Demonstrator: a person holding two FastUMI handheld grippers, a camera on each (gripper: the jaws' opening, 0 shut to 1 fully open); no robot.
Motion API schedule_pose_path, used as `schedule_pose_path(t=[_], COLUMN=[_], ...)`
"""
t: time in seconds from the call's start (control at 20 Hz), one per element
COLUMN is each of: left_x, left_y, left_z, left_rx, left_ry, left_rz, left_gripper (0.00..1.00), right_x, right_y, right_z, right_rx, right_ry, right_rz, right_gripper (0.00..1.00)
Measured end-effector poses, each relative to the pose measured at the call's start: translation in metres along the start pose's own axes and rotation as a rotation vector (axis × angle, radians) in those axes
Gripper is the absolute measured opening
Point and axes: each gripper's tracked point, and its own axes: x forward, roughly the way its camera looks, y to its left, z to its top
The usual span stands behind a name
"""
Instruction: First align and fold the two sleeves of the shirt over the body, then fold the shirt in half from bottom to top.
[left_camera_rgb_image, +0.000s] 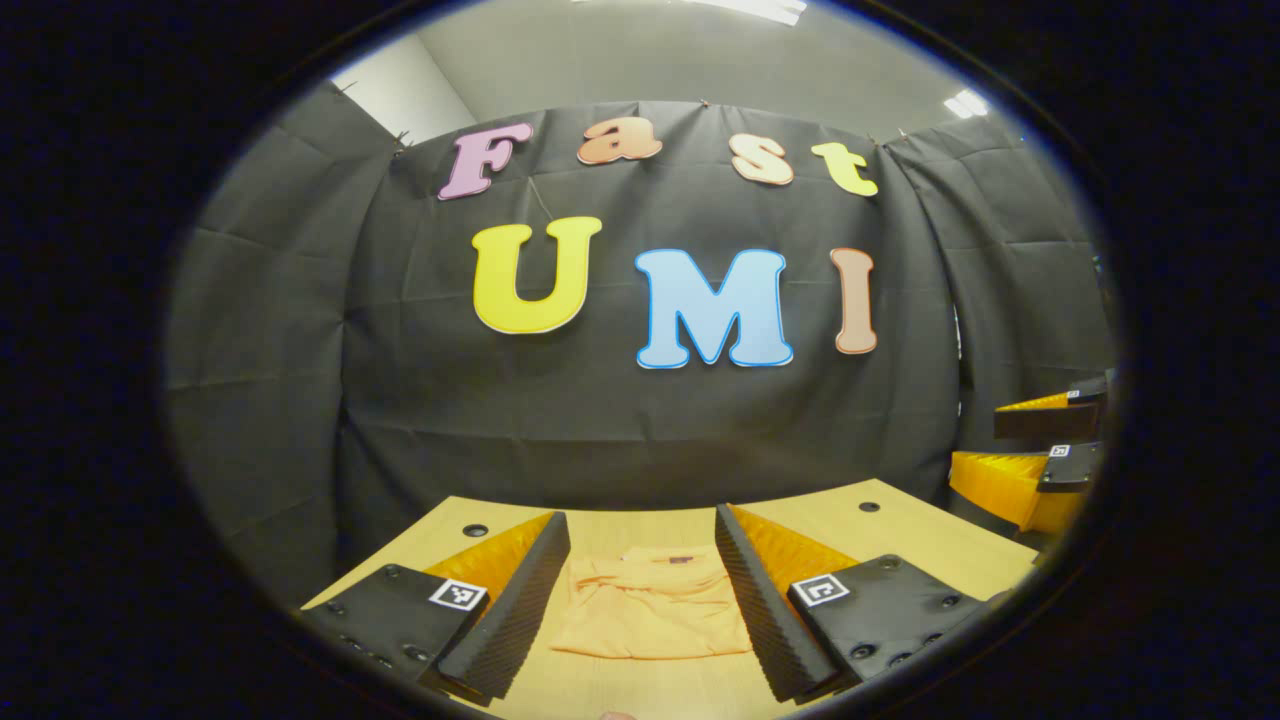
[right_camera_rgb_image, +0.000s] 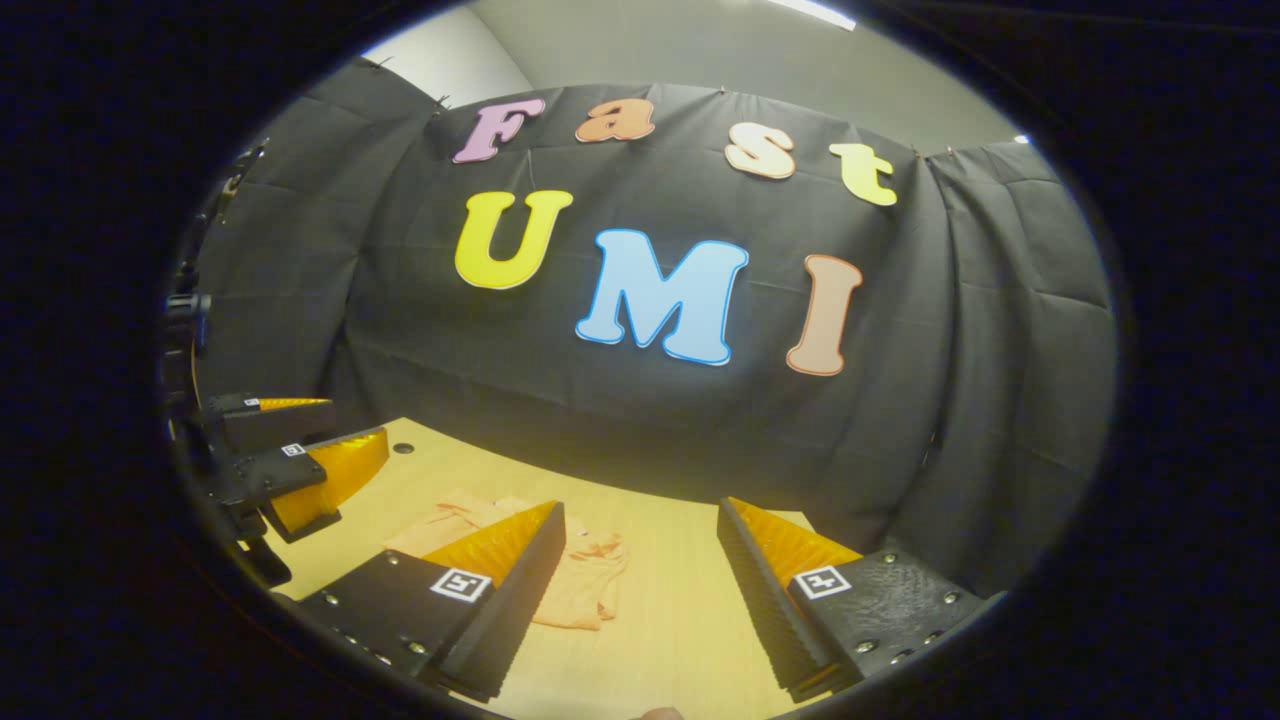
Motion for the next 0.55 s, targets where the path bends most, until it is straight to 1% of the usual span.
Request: schedule_pose_path(t=[0.1, 0.25, 0.4, 0.55], left_x=[-0.002, -0.002, 0.003, 0.004], left_y=[-0.001, -0.005, -0.007, -0.006], left_z=[0.005, 0.011, 0.018, 0.026], left_rx=[-0.004, 0.019, 0.035, 0.042], left_ry=[-0.012, -0.027, -0.043, -0.057], left_rz=[-0.008, -0.03, -0.05, -0.058], left_gripper=[0.95, 0.94, 0.95, 0.94], right_x=[-0.004, -0.013, -0.017, -0.028], right_y=[0.002, 0.0, -0.006, -0.016], right_z=[0.008, 0.014, 0.015, 0.018], right_rx=[0.017, 0.062, 0.087, 0.086], right_ry=[-0.018, -0.035, -0.035, -0.039], right_rz=[-0.005, -0.027, -0.055, -0.096], right_gripper=[0.94, 0.94, 0.94, 0.94])
